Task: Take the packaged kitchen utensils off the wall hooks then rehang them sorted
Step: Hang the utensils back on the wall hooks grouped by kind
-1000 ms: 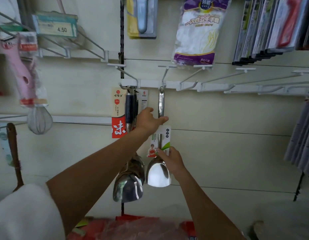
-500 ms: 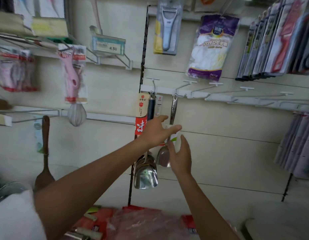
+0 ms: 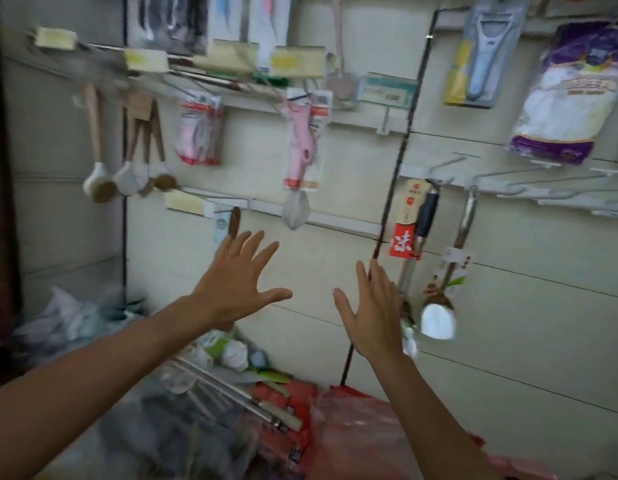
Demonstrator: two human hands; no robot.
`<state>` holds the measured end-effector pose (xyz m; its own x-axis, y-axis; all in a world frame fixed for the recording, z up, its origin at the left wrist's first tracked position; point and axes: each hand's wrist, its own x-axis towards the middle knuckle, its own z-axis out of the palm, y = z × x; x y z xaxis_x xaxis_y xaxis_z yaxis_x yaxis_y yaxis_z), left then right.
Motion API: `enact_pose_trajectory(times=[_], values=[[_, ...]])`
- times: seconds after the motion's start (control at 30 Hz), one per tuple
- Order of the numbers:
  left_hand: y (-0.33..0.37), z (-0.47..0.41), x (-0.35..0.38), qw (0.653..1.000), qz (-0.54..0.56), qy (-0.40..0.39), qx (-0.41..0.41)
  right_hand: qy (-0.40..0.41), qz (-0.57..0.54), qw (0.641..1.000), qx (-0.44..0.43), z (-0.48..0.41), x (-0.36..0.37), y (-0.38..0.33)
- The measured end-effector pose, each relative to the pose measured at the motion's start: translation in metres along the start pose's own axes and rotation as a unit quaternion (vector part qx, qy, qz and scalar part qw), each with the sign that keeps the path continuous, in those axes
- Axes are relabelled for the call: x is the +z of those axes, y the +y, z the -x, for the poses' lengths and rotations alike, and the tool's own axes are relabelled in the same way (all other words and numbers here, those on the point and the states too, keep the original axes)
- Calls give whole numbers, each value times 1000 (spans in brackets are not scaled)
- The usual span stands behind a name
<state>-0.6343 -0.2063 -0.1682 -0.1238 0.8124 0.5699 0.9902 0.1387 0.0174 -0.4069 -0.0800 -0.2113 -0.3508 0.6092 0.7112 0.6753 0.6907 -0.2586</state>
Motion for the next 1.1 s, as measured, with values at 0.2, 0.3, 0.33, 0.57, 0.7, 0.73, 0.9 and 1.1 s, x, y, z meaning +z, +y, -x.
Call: enact_pose_trajectory(times=[0.2,0.3,0.33,0.57,0.7,0.73,0.9,1.1], values=[[-124,92,-42,989,-132,-24,-55,-41,5,995,-88,10,57,-98],[-181,157,-72,978,-188,-36,-81,-50,-21,990,-132,22,93,-160],[-201,179,-82,973,-206,-45,-97,-52,-29,987,-147,28,106,-182],[-313,353,-144,921,-277,-114,-249,-124,-108,950,-265,97,193,-357],[-357,442,-162,892,-294,-136,-317,-146,-146,927,-313,142,229,-452],[-366,462,-164,886,-287,-143,-334,-157,-152,921,-323,154,237,-473],[-406,556,-160,860,-268,-164,-403,-189,-157,888,-390,219,272,-562],[-442,639,-129,814,-197,-187,-514,-282,-168,840,-432,299,291,-646]])
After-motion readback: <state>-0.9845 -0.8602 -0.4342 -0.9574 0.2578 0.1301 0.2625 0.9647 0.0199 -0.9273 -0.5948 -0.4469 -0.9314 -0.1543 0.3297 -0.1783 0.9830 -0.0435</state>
